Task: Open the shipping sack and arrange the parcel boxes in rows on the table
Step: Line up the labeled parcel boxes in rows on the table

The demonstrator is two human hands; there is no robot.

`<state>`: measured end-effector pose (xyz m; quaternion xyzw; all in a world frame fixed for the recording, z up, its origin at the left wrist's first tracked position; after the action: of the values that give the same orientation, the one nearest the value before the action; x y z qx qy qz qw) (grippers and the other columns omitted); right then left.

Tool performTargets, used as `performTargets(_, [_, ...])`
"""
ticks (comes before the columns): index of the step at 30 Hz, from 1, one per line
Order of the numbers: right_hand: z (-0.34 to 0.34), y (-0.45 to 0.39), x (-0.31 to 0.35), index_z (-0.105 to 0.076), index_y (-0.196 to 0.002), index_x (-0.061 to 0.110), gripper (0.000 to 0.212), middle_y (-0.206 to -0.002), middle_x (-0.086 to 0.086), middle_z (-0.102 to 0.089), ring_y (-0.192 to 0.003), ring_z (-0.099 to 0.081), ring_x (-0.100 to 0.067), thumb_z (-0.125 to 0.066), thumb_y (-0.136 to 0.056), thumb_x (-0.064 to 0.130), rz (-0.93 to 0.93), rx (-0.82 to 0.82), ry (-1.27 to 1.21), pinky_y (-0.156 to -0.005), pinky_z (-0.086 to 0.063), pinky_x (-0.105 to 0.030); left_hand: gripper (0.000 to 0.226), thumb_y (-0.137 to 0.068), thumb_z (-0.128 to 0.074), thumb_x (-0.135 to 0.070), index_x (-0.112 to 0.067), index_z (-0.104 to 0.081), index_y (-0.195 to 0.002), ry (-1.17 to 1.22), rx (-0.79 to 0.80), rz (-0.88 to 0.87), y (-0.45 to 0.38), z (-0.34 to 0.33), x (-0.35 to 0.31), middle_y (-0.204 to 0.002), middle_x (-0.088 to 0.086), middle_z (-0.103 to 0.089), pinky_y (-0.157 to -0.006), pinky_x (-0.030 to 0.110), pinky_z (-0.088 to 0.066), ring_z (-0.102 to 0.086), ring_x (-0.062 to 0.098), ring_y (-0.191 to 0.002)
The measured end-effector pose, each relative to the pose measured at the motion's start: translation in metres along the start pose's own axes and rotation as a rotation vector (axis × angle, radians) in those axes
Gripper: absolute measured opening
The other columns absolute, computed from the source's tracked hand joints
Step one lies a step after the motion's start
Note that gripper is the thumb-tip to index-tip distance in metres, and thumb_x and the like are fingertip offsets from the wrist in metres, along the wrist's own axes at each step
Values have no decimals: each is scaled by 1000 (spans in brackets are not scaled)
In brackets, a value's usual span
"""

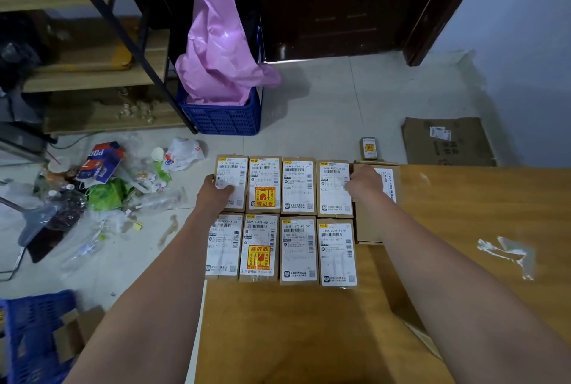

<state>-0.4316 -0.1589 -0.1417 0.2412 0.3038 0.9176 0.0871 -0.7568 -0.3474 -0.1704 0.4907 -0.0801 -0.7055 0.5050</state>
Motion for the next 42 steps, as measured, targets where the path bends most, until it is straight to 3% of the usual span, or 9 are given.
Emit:
performTargets(5, [14, 8, -10, -52, -69, 11, 22, -81, -7, -63, -63, -54, -16, -58, -89, 5, -65, -106, -149, -45, -35, -22, 58, -90, -59, -39, -21, -41, -142, 81, 32, 70, -3, 6, 14, -124, 10, -64, -93, 53, -54, -65, 33, -106])
performTargets(7, [26, 13, -19, -60, -84, 11, 4, -91, -8, -67, -69, -60, -18, -60, -88, 10, -86, -168, -211, -52, -39, -22, 67, -86, -54, -50, -23, -39, -145, 92, 22, 104, -3, 10, 23, -127, 12, -62, -93, 54, -53, -63, 34, -109])
performTargets(9, [34, 22, -31, -62, -112, 6, 23, -110, -13, -67, -97, -66, -29, -61, -89, 10, -128, -188, -205, -68, -49, -29, 74, -80, -50, -55, -23, -37, -146, 96, 25, 118, -6, 10, 34, -129, 13, -61, -95, 54, -52, -62, 35, -111])
performTargets(12, [29, 28, -48, -62, -116, 6, 30, -121, -15, -66, -104, -65, -35, -61, -86, 6, -166, -161, -250, -80, -58, -37, 75, -81, -49, -55, -21, -37, -146, 115, 30, 151, 2, 6, 42, -131, 12, -58, -96, 54, -51, -60, 36, -113])
performTargets(16, [20, 48, -55, -61, -109, 11, 30, -109, -10, -69, -84, -66, -27, -59, -80, 16, -165, -148, -202, -73, -59, -37, 66, -89, -51, -47, -14, -39, -145, 73, 20, 156, 19, 5, 50, -129, 15, -60, -97, 53, -50, -61, 36, -112])
performTargets(19, [12, 72, -54, -54, -122, 6, 32, -103, -9, -65, -76, -57, -21, -56, -92, 17, -154, -123, -142, -55, -44, -25, 72, -78, -55, -51, -14, -45, -139, 42, 29, 160, 30, 11, 61, -123, 14, -64, -95, 53, -52, -62, 35, -108])
performTargets(24, [-16, 100, -61, -27, -146, 2, 67, -132, -14, -53, -105, -59, -30, -62, -89, 6, -194, -98, -81, -58, -43, -28, 63, -92, -55, -37, -6, -39, -145, -15, 25, 132, 54, 20, 73, -134, 18, -56, -100, 52, -48, -57, 38, -117])
performTargets(31, [-41, 134, -84, -36, -142, 3, 81, -135, -18, -43, -119, -48, -33, -78, -77, 26, -289, -46, 89, -76, -42, -33, 53, -95, -57, -22, -5, -42, -143, -7, 28, 129, 81, 19, 95, -135, 18, -56, -101, 51, -48, -56, 38, -118])
performTargets(42, [-64, 152, -96, -57, -128, 6, 45, -125, -10, -62, -104, -65, -28, -61, -93, 34, -173, 163, 178, -83, -56, -35, 35, -97, -51, -21, -8, -53, -130, 6, 47, 80, 96, 10, 112, -127, 14, -62, -94, 49, -51, -61, 36, -113])
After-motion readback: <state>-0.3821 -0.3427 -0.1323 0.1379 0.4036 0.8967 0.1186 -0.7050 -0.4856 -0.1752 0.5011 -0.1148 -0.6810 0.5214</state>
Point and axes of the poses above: each hand's wrist, its own y-axis away from the middle knuckle, its own z-axis out of the back of the hand, x = y × z, the point moved 6 cm from there along -y, towards the middle knuckle
